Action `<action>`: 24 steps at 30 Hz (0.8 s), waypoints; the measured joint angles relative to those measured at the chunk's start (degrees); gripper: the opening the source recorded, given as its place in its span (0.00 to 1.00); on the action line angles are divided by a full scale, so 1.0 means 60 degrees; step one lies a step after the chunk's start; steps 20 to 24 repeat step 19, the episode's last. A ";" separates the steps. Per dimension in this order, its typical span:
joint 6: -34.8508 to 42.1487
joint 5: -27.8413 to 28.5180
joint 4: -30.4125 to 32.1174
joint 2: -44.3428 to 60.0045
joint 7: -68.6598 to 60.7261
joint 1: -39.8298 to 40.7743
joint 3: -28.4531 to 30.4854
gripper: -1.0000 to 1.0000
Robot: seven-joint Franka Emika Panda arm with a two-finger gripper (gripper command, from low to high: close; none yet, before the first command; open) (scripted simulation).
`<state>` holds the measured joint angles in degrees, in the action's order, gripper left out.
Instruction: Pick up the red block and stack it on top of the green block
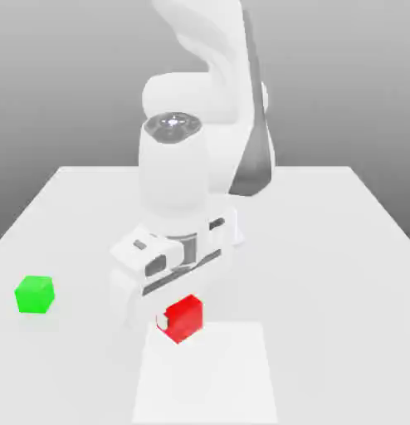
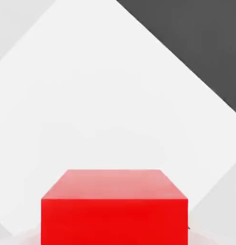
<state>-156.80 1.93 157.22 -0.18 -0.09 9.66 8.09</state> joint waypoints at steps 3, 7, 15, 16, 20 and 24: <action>0.0245 0.0135 -0.0043 -0.0208 0.0447 0.1329 0.0663 0.00; 0.0568 0.0233 -0.0102 -0.0501 0.0987 0.3032 0.1497 0.00; -0.0776 -0.1337 -0.0228 0.1042 0.0233 0.4187 0.1625 0.00; -0.1014 -0.1616 -0.0245 0.1311 0.0032 0.4293 0.1460 1.00; -0.1014 -0.1616 -0.0245 0.1311 0.0032 0.4293 0.1460 1.00; -0.1014 -0.1616 -0.0245 0.1311 0.0032 0.4293 0.1460 1.00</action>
